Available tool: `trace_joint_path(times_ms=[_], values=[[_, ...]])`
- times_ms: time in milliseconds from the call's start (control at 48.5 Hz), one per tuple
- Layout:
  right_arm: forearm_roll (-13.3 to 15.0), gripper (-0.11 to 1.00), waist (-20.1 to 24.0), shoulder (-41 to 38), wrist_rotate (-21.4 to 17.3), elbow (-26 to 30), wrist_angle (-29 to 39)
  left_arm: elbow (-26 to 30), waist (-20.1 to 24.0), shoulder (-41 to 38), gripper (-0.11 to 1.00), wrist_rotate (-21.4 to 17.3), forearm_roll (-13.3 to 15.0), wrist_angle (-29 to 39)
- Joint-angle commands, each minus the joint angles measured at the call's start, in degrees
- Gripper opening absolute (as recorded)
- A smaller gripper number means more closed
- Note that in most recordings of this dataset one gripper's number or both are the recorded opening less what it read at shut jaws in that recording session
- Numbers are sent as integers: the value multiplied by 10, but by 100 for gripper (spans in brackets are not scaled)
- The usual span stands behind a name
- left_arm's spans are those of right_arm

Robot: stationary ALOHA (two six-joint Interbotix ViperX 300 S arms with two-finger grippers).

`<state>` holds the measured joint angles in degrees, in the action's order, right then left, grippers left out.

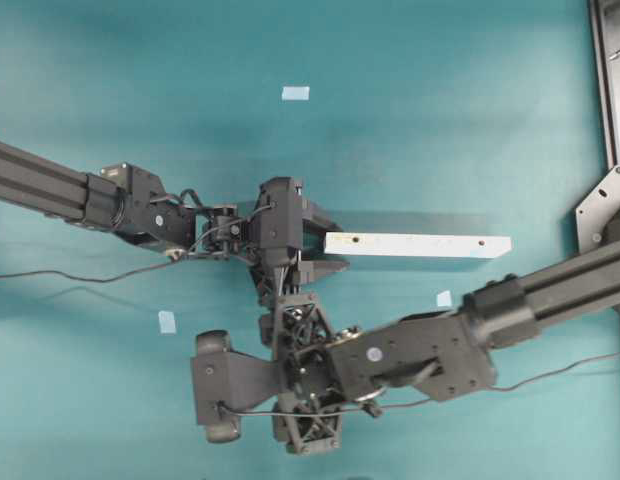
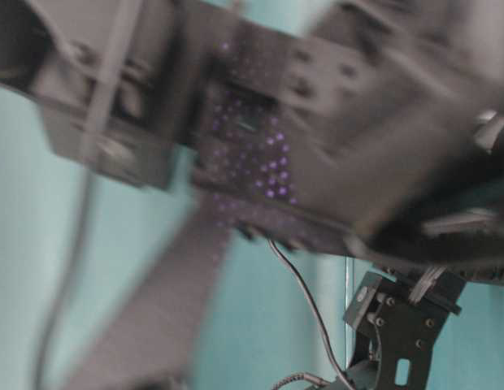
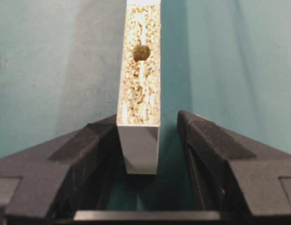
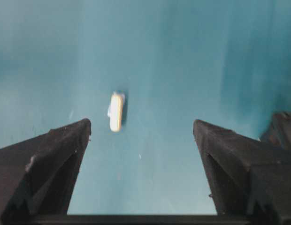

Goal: Move the wooden board into place and insert the rod into its hole.
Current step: 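Move the open right gripper over the wooden dowel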

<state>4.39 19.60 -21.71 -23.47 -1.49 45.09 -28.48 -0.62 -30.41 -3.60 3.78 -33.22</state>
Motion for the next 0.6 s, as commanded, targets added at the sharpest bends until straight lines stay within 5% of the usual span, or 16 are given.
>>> trace_joint_path(times_ms=[0,268,577], values=[[-2,93,3,-1,-2,24,1,-3,17,4,54,-1,1,2],[-18,93,3,-37,3,96,108,-2,17,4,54,-2,1,2],[-62,93,-2,-78,2,144,123,-7,17,6,54,-2,0,2]])
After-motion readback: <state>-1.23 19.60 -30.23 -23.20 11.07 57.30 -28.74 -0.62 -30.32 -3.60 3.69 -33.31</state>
